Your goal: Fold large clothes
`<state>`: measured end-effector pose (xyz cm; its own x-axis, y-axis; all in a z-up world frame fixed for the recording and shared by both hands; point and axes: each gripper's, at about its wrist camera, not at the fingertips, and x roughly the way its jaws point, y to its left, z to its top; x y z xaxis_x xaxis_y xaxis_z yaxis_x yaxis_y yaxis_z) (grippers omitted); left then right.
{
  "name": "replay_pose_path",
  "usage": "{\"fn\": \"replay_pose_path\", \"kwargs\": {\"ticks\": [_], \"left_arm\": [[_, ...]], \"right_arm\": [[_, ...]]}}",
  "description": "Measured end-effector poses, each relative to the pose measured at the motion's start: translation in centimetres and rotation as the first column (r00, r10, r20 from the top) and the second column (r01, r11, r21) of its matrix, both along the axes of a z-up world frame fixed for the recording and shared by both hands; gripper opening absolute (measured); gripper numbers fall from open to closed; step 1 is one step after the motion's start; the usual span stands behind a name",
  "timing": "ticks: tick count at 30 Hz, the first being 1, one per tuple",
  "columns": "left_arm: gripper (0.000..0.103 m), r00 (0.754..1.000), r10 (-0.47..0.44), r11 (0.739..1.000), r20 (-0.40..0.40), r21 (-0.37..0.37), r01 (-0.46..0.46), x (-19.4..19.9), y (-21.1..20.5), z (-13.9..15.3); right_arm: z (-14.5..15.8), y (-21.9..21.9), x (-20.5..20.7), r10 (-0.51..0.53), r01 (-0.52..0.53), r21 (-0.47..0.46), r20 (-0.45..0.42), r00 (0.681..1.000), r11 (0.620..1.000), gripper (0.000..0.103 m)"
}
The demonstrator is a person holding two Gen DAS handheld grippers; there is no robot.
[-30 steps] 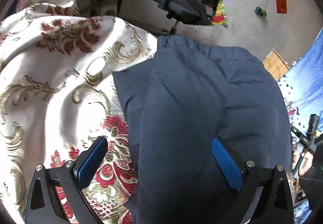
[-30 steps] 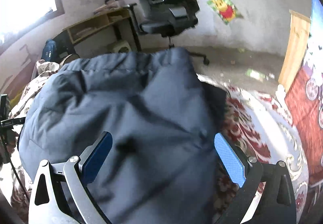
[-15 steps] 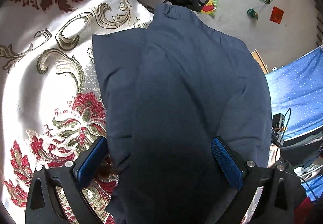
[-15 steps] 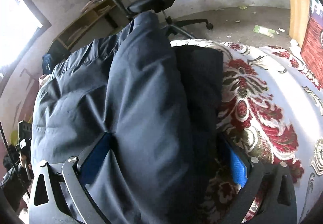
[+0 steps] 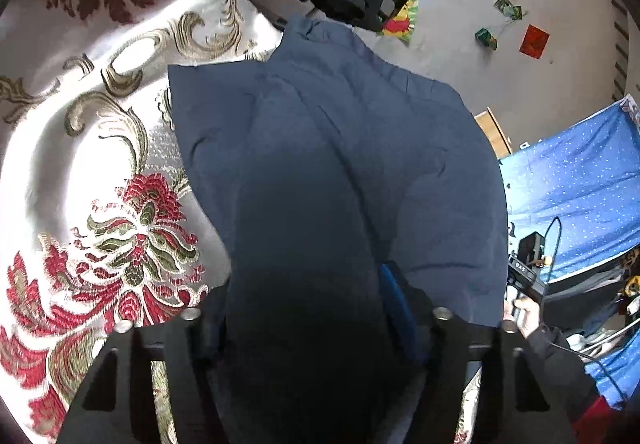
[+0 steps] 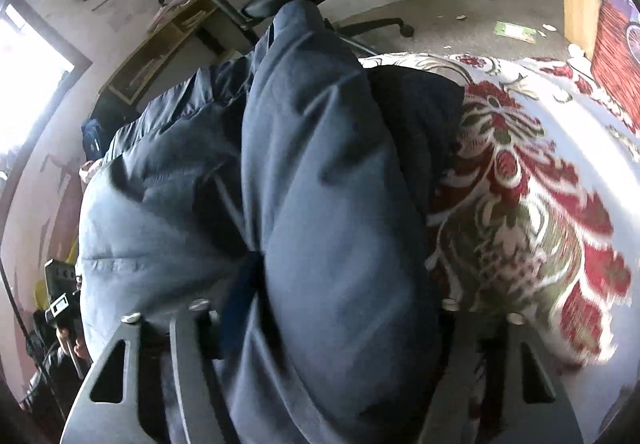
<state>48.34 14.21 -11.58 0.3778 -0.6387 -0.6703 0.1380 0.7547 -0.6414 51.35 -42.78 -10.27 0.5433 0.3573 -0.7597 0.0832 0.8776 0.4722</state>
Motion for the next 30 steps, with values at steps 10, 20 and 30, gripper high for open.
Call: {"fn": "replay_pose_path", "kwargs": {"ticks": [10, 20, 30], "left_arm": [[0.016, 0.990, 0.100, 0.993, 0.099, 0.057, -0.106, -1.1, -2.8, 6.5], [0.015, 0.975, 0.015, 0.999, 0.220, -0.035, -0.008, -1.1, -10.3, 12.9], [0.017, 0.987, -0.063, 0.989, 0.149, 0.138, 0.043, -1.6, -14.2, 6.9]], "right_arm": [[8.3, 2.4, -3.3, 0.002, 0.007, -0.056, 0.159, 0.987, 0.998, 0.012], [19.1, 0.1, -8.6, 0.037, 0.041, -0.233, 0.320, 0.947, 0.972, 0.011], [13.0, -5.2, -10.1, -0.094, 0.148, -0.215, 0.244, 0.965, 0.965, 0.012]]}}
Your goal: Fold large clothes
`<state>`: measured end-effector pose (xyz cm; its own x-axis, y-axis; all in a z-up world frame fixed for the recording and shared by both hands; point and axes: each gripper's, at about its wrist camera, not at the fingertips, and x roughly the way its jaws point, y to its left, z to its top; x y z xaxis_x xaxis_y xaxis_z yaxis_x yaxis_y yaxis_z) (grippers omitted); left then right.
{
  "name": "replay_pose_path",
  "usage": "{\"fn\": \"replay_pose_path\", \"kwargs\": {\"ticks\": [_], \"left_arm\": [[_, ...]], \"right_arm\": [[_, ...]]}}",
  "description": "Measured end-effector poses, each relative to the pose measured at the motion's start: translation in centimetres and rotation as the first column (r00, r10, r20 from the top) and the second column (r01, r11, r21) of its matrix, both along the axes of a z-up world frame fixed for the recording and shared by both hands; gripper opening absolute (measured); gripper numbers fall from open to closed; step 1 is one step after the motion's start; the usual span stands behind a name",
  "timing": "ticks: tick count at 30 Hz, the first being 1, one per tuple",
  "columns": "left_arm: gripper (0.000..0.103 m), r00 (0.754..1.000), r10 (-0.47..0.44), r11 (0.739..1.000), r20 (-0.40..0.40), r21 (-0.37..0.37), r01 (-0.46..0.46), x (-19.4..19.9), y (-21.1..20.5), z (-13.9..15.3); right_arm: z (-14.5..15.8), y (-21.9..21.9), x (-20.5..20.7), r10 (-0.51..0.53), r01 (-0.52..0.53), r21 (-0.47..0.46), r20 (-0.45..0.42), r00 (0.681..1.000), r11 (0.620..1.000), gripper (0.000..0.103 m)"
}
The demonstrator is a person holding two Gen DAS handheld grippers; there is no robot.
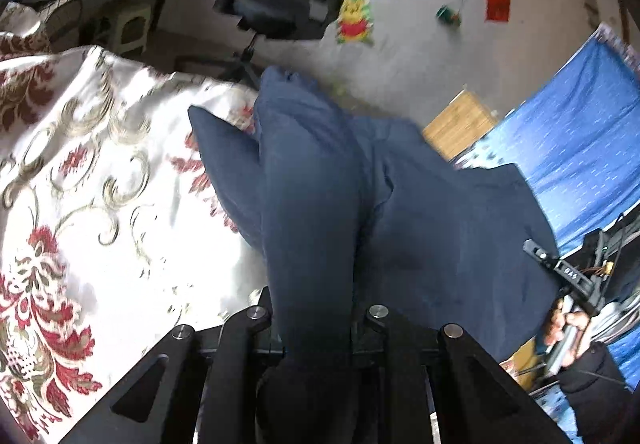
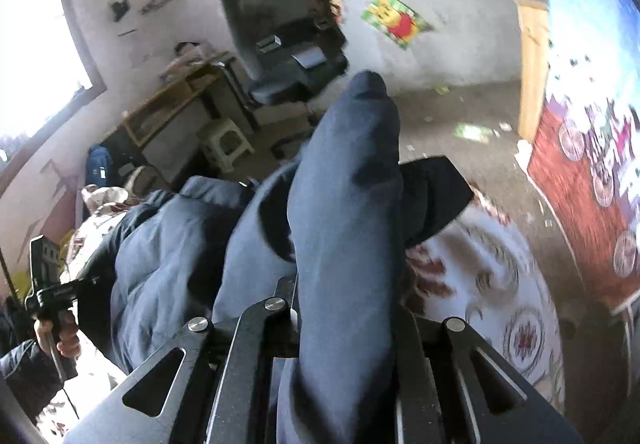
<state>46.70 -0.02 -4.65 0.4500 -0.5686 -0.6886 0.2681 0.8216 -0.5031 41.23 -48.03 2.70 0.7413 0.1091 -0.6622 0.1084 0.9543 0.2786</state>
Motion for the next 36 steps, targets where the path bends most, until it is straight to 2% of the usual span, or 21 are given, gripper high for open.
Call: {"fn": "replay_pose_path", "kwargs": {"ticks": [4, 8, 11, 14, 16, 19, 23, 31, 32, 34, 35, 36], "left_arm": [[0.024, 1.000, 0.012, 1.000, -0.017, 0.027, -0.011, -0.4, 0.4, -0.8], [0.033, 1.000, 0.006, 0.993, -0.008, 0.117, -0.005, -0.4, -0.4, -0.4], [0.042, 1.000, 0.024, 0.984, 0.000, 0.174, -0.024, -0.8, -0.7, -0.1], [0.062, 0.998, 0.063, 0.972, 0.014, 0.227, -0.064, -1.2, -1.0, 0.2], [0.078, 0.996, 0.083, 0.966, 0.038, 0.242, -0.090, -1.4, -1.1, 0.7], [0.086, 0.990, 0.116, 0.960, 0.085, 0.245, -0.133, -2.1, -0.9, 1.8], [0.088, 0.983, 0.133, 0.953, 0.125, 0.254, -0.162, -3.1, -0.6, 3.4], [0.093, 0.964, 0.138, 0.945, 0.226, 0.262, -0.196, -6.0, -1.3, 6.2], [0.094, 0.963, 0.137, 0.946, 0.232, 0.258, -0.197, -6.0, -1.6, 6.5], [0.095, 0.960, 0.138, 0.946, 0.242, 0.255, -0.200, -6.4, -2.0, 7.0], [0.095, 0.960, 0.137, 0.946, 0.245, 0.254, -0.200, -6.6, -2.3, 7.1], [0.095, 0.960, 0.133, 0.947, 0.248, 0.255, -0.197, -6.9, -2.5, 7.3]], "right_arm": [[-2.5, -0.7, -0.6, -0.049, 0.048, -0.013, -0.025, 0.999, 0.999, 0.017], [-2.7, -0.5, -0.8, -0.061, 0.059, -0.055, -0.034, 0.998, 0.997, 0.023], [-2.5, 0.2, -0.6, -0.077, 0.069, -0.122, -0.061, 0.995, 0.990, 0.035], [-2.3, 0.5, -0.6, -0.084, 0.071, -0.165, -0.072, 0.994, 0.984, 0.046], [-2.1, 1.0, -0.7, -0.087, 0.070, -0.198, -0.077, 0.993, 0.978, 0.050], [-1.5, 1.7, -0.9, -0.091, 0.069, -0.247, -0.080, 0.993, 0.967, 0.056], [-0.7, 2.1, -1.5, -0.103, 0.078, -0.277, -0.077, 0.992, 0.958, 0.060], [0.1, 2.5, -2.8, -0.110, 0.076, -0.305, -0.096, 0.989, 0.949, 0.061], [0.2, 2.4, -2.9, -0.100, 0.064, -0.295, -0.108, 0.989, 0.953, 0.064], [0.2, 2.1, -2.8, -0.072, 0.033, -0.253, -0.148, 0.986, 0.967, 0.077], [0.2, 1.8, -2.8, -0.066, 0.026, -0.233, -0.163, 0.984, 0.972, 0.089], [0.4, 1.3, -2.9, -0.052, 0.016, -0.196, -0.178, 0.983, 0.980, 0.090]]}}
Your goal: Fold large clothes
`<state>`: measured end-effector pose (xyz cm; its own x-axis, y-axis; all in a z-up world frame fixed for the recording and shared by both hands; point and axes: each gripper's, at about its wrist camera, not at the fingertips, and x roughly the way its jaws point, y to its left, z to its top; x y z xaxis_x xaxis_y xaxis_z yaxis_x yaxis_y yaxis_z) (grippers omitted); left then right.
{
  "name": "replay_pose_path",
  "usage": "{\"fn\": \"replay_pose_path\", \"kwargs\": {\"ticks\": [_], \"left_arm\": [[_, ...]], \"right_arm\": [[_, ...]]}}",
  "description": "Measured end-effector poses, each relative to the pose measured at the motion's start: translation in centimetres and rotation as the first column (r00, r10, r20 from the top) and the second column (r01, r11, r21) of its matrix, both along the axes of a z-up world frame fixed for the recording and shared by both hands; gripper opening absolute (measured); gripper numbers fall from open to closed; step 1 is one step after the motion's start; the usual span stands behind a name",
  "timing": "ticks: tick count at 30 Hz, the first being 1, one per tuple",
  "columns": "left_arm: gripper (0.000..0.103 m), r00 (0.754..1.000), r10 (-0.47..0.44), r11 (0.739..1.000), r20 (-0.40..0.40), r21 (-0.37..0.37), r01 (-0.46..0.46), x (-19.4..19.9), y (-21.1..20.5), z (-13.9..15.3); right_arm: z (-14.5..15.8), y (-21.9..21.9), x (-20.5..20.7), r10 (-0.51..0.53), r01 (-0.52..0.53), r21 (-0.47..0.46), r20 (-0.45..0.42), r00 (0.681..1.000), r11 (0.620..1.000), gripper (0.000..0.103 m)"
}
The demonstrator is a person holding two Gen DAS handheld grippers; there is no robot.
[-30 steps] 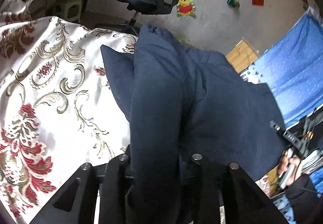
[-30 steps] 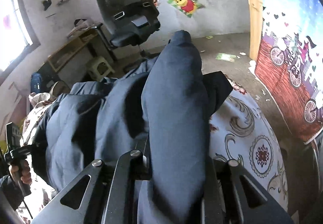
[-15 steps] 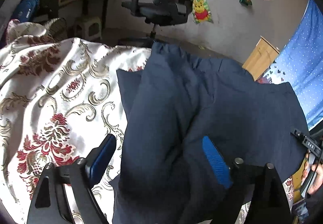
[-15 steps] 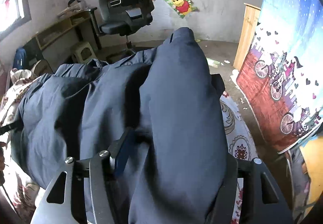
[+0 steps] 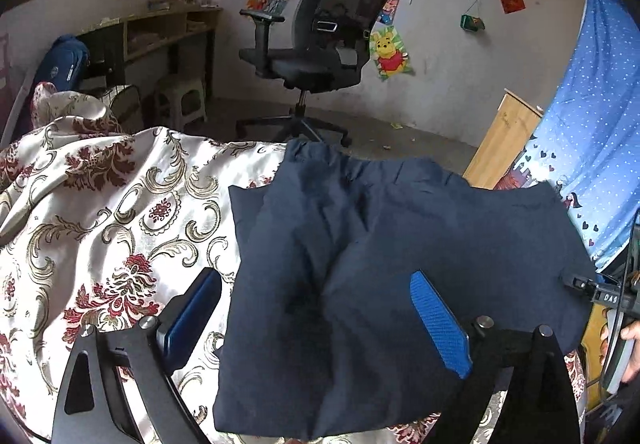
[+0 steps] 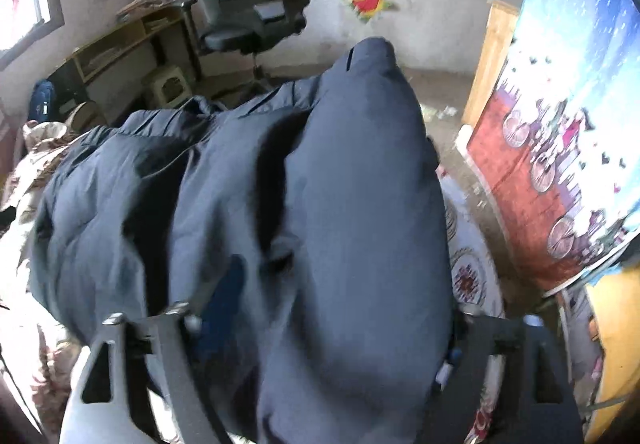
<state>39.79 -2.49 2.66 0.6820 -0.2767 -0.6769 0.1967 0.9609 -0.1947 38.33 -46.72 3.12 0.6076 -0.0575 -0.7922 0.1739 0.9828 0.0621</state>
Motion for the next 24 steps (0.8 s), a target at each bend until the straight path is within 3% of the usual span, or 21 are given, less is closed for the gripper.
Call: {"fn": "replay_pose_path", "kwargs": {"ticks": [4, 11, 13, 24], "left_arm": [[0.095, 1.000, -0.011, 1.000, 0.014, -0.006, 0.012, -1.0, -0.6, 0.5], [0.097, 0.999, -0.017, 1.000, 0.048, -0.012, 0.018, -2.9, -1.8, 2.2], [0.102, 0.997, -0.014, 1.000, 0.073, -0.008, 0.014, -3.8, -2.1, 3.0], [0.103, 0.969, -0.033, 0.997, 0.246, 0.072, 0.016, -9.7, -3.9, 7.4]], "right_arm": [[0.6, -1.5, -0.9, -0.029, 0.029, 0.037, -0.006, 1.000, 0.999, 0.090], [3.0, -0.5, -3.6, -0.015, 0.018, -0.035, 0.108, 0.994, 0.999, 0.091], [4.0, 0.0, -4.1, -0.003, 0.012, -0.062, 0.145, 0.989, 0.998, 0.091], [9.1, 4.9, -9.3, 0.063, -0.022, -0.133, 0.315, 0.947, 0.991, 0.091]]}}
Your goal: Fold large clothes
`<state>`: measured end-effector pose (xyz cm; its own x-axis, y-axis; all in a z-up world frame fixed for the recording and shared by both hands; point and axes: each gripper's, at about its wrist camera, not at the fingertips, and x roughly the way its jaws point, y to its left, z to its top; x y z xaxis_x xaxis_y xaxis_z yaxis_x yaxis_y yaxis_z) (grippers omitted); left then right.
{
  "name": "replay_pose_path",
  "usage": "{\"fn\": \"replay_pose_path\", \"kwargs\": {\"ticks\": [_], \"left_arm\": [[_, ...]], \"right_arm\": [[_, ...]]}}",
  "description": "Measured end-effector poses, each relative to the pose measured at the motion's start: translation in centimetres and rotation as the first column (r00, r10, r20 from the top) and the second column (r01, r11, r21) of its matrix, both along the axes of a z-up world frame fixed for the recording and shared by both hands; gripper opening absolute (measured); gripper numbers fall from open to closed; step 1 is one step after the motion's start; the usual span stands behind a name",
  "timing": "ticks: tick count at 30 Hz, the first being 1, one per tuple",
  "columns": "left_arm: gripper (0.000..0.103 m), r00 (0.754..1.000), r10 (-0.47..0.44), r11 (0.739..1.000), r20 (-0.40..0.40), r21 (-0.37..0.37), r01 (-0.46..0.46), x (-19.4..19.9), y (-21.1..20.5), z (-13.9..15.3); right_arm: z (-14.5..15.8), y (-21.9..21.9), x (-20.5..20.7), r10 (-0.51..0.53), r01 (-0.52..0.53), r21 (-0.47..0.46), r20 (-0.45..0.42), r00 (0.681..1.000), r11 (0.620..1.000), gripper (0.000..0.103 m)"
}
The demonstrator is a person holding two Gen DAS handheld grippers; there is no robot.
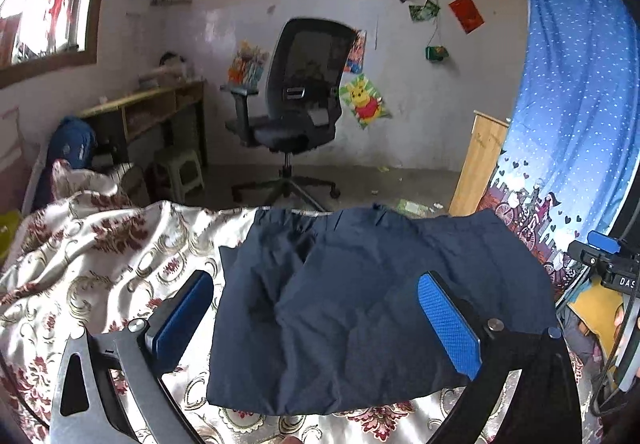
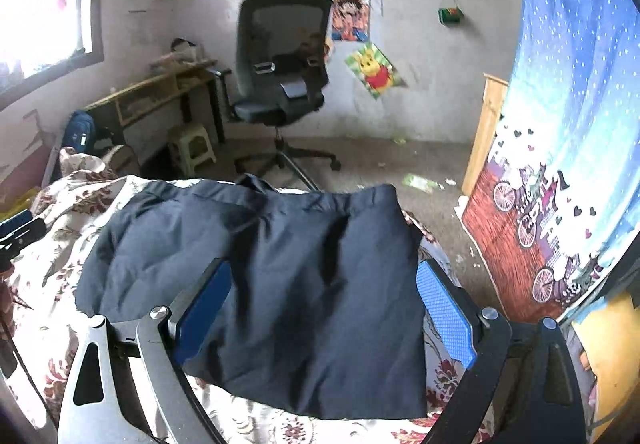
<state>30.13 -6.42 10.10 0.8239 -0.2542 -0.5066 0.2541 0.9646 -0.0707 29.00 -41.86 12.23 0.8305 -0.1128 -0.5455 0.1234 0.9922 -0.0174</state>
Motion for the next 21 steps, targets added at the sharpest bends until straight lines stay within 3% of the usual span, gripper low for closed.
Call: {"fn": "replay_pose_path", "kwargs": {"ticks": [11, 21], "left_arm": [[0.103, 0.995, 0.029, 1.000, 0.092, -0.011, -0.029, -5.1, 0.2, 2.6], [0.103, 0.989, 0.050, 0.998, 0.139, -0.031, -0.047, -9.8, 1.1, 3.2]], "right_arm": [[2.7, 3.4, -5.9, 0.049, -0.048, -0.011, 0.089, 0.995, 0.999, 0.091], [3.7, 6.0, -11.3, 0.080, -0.072, -0.057, 0.153, 0.985, 0.996, 0.091]]}}
